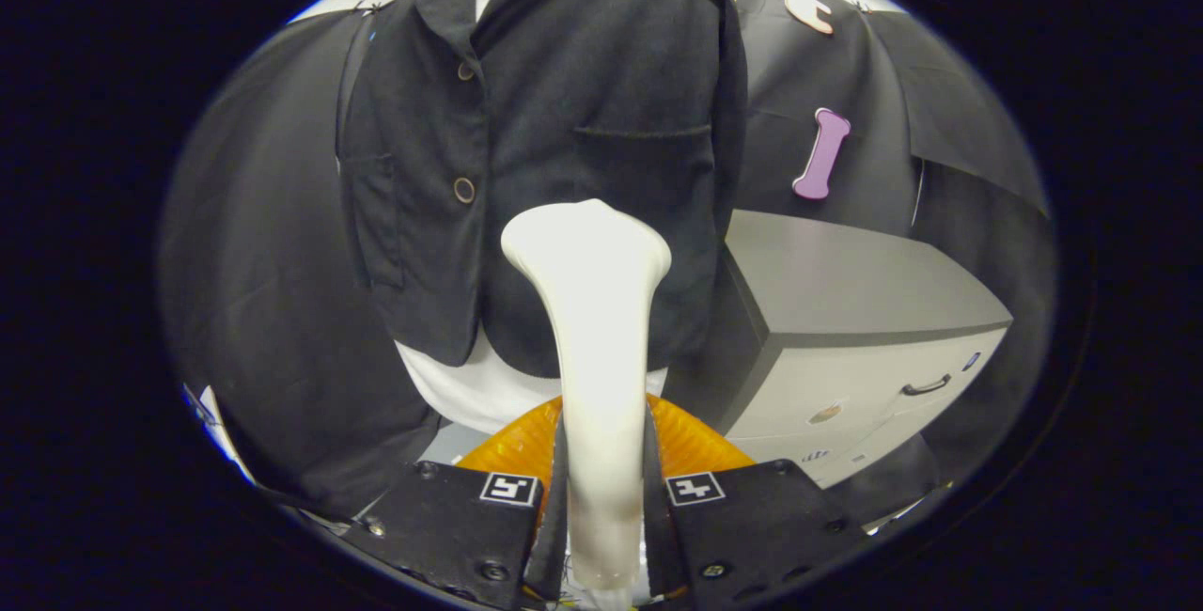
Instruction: Iron the clothes twice with a garment steamer, once on the left side and once on the right side.
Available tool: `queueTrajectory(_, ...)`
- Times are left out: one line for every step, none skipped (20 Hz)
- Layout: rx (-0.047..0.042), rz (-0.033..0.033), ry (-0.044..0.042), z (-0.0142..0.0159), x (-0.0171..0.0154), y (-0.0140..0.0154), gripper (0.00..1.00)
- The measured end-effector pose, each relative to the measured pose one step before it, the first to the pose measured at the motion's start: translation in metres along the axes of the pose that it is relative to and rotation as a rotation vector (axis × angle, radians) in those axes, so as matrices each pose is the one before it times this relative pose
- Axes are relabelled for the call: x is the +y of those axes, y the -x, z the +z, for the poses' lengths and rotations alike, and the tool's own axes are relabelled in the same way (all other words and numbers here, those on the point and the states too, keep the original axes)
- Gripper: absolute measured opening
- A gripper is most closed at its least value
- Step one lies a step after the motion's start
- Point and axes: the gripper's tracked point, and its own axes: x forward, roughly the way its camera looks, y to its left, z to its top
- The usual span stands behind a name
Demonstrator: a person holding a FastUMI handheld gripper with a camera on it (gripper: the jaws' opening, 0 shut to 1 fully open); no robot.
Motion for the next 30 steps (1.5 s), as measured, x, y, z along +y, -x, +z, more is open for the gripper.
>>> queueTrajectory(-0.01315, 0.00462, -0.00167, 0.00598, 0.00196, 0.00695, 0.36)
queueTrajectory(-0.01706, 0.00619, -0.00678, 0.00811, 0.00185, 0.00816, 0.36)
queueTrajectory(-0.01397, 0.00526, 0.00327, 0.00732, 0.00039, 0.00679, 0.36)
queueTrajectory(-0.02329, 0.00700, -0.00178, 0.01175, 0.00283, 0.00886, 0.36)
queueTrajectory(-0.02454, 0.00343, -0.00214, 0.01127, 0.00230, 0.00884, 0.36)
queueTrajectory(-0.01998, 0.00313, 0.00613, 0.01245, 0.00246, 0.00753, 0.36)
queueTrajectory(-0.02834, 0.00897, -0.00620, 0.01254, 0.00233, 0.00887, 0.36)
queueTrajectory(-0.02694, 0.00540, 0.00432, 0.01468, 0.00453, 0.00625, 0.36)
queueTrajectory(-0.02781, 0.00383, 0.00418, 0.01555, 0.00381, 0.00893, 0.36)
queueTrajectory(-0.02728, 0.01076, 0.00329, 0.01679, 0.00692, 0.00843, 0.36)
queueTrajectory(-0.02812, 0.01276, 0.00163, 0.01508, 0.00704, 0.00627, 0.36)
queueTrajectory(-0.02536, 0.00662, 0.00145, 0.01530, 0.00654, 0.00272, 0.36)
queueTrajectory(-0.02525, 0.00491, 0.00453, 0.01421, 0.00577, 0.00305, 0.36)
queueTrajectory(-0.02696, 0.00917, 0.00096, 0.01626, 0.00817, 0.00090, 0.36)
queueTrajectory(-0.02343, 0.00771, 0.00008, 0.01490, 0.00934, 0.00066, 0.36)
queueTrajectory(-0.02401, 0.00660, 0.00445, 0.01578, 0.00878, -0.00188, 0.36)
queueTrajectory(-0.02107, 0.00600, -0.00017, 0.01449, 0.01020, -0.00094, 0.36)
queueTrajectory(-0.01827, 0.00708, 0.00242, 0.01341, 0.00996, -0.00319, 0.36)
queueTrajectory(-0.01896, 0.00476, -0.00332, 0.01274, 0.00987, -0.00444, 0.36)
queueTrajectory(-0.01503, 0.00258, -0.00111, 0.01242, 0.00883, -0.00449, 0.36)
queueTrajectory(-0.01651, 0.00306, -0.00072, 0.01261, 0.00638, -0.00471, 0.36)
queueTrajectory(-0.01736, -0.00116, 0.00074, 0.01234, 0.00929, -0.00399, 0.36)
queueTrajectory(-0.01439, -0.00531, 0.00487, 0.01082, 0.00786, -0.00459, 0.36)
queueTrajectory(-0.01261, -0.00507, 0.00367, 0.01030, 0.00840, -0.00655, 0.36)
queueTrajectory(-0.01101, -0.00199, 0.00637, 0.00836, 0.00854, -0.00530, 0.36)
queueTrajectory(-0.00710, -0.00265, 0.00775, 0.00808, 0.00850, -0.00574, 0.36)
queueTrajectory(-0.00909, 0.00013, 0.00708, 0.00663, 0.01037, -0.00515, 0.36)
queueTrajectory(-0.01064, 0.00037, 0.00853, 0.00596, 0.00910, -0.00552, 0.36)
queueTrajectory(-0.00301, -0.00518, 0.01133, 0.00490, 0.00543, -0.00431, 0.36)
queueTrajectory(-0.00517, -0.00059, 0.00109, 0.00432, 0.00565, -0.00460, 0.36)
